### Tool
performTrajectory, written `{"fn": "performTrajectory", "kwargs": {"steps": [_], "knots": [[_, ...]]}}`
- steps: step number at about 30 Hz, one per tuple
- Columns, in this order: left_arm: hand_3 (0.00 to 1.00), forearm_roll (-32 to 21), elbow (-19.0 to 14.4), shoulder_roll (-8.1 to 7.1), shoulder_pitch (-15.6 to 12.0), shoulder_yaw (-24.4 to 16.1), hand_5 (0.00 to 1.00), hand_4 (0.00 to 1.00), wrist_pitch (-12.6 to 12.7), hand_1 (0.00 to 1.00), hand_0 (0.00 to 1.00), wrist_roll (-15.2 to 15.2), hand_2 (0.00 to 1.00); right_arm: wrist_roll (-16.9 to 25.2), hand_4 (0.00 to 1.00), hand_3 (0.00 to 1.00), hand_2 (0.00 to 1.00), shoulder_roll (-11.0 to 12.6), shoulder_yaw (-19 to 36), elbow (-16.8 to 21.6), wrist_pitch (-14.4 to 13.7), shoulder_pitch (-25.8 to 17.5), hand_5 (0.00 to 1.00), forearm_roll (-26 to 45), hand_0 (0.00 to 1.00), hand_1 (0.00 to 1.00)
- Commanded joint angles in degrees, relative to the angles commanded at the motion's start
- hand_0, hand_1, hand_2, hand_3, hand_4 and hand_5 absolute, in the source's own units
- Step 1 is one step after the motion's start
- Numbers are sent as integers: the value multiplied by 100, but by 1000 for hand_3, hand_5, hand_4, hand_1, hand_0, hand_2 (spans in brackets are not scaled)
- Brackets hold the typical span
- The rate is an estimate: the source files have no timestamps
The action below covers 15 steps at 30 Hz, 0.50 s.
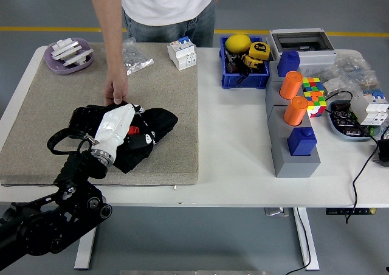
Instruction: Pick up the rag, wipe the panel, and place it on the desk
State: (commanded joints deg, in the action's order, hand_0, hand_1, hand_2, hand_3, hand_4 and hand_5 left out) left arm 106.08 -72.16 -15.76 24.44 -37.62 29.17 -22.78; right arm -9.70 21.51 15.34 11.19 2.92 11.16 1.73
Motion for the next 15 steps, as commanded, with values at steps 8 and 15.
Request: {"fn": "performTrajectory", "kwargs": {"steps": [8, 15], "knots": [[417, -28, 194, -89, -70, -247, 2, 281, -8, 180, 270, 2, 439, 5, 998, 639, 643, 4, -24, 4, -2, 1, 575, 29, 707, 546], [415, -61, 485, -170, -107, -515, 2, 279, 11, 180, 270, 49, 439, 0, 998, 638, 643, 0, -22, 7, -3, -1, 574, 40, 707, 547]]}}
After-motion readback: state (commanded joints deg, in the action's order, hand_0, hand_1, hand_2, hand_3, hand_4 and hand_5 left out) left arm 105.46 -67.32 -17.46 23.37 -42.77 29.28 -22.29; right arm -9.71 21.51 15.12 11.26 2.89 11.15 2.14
